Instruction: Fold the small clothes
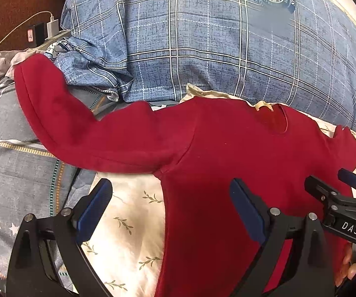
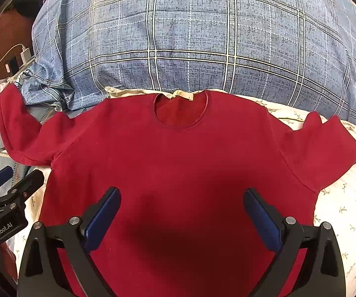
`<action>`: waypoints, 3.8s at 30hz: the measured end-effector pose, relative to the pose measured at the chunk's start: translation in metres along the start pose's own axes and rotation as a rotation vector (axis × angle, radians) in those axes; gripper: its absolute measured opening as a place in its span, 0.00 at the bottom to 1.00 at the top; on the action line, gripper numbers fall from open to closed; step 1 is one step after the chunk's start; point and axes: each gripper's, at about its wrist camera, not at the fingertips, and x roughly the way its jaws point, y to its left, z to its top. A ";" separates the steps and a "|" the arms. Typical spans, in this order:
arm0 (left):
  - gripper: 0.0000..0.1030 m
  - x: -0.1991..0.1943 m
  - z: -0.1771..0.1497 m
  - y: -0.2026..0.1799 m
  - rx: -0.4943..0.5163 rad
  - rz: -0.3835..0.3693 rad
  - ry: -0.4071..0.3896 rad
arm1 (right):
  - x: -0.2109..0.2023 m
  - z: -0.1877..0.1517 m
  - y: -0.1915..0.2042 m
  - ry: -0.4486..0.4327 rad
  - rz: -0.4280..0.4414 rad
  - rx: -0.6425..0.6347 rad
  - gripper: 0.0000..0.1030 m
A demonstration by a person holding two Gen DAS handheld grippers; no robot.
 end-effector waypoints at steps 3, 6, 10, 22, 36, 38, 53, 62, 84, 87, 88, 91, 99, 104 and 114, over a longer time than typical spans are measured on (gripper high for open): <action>0.93 0.000 0.000 0.000 0.000 0.001 0.000 | 0.001 -0.001 0.000 -0.004 -0.009 0.007 0.97; 0.93 0.001 -0.001 0.001 0.002 0.004 0.000 | 0.003 -0.001 -0.001 0.001 -0.008 0.017 0.97; 0.93 0.003 -0.001 0.002 -0.003 0.004 0.003 | 0.005 -0.002 0.000 0.006 -0.007 0.019 0.97; 0.93 0.006 0.001 0.006 -0.010 0.013 0.006 | 0.012 0.000 0.004 0.012 -0.010 0.005 0.97; 0.93 0.011 0.004 0.016 -0.021 0.021 0.011 | 0.017 0.000 0.009 0.024 0.000 -0.003 0.97; 0.93 0.011 0.005 0.019 -0.027 0.028 0.008 | 0.017 0.000 0.010 0.026 0.004 -0.005 0.97; 0.93 0.013 0.015 0.051 -0.075 0.061 0.013 | 0.022 0.001 0.014 0.030 0.021 -0.002 0.97; 0.93 0.007 0.069 0.140 -0.194 0.303 -0.098 | 0.026 -0.001 0.021 0.042 0.054 -0.013 0.97; 0.06 0.025 0.132 0.160 -0.172 0.216 -0.112 | 0.032 -0.007 0.000 0.047 0.078 0.054 0.97; 0.06 0.008 0.132 0.103 -0.096 0.096 -0.146 | 0.030 -0.005 -0.010 0.036 0.071 0.077 0.97; 0.06 0.004 0.132 0.079 -0.071 0.038 -0.148 | 0.027 -0.005 -0.018 0.028 0.068 0.095 0.97; 0.06 0.003 0.126 0.018 -0.009 -0.086 -0.120 | 0.021 -0.007 -0.036 0.007 0.054 0.133 0.97; 0.06 0.050 0.078 -0.113 0.104 -0.290 0.047 | 0.017 -0.019 -0.087 -0.007 0.011 0.192 0.97; 0.33 0.056 0.061 -0.130 0.124 -0.367 0.136 | 0.018 -0.026 -0.114 -0.027 -0.037 0.235 0.97; 0.73 -0.014 0.078 -0.017 0.106 -0.164 -0.096 | 0.039 -0.010 -0.106 -0.020 0.053 0.213 0.97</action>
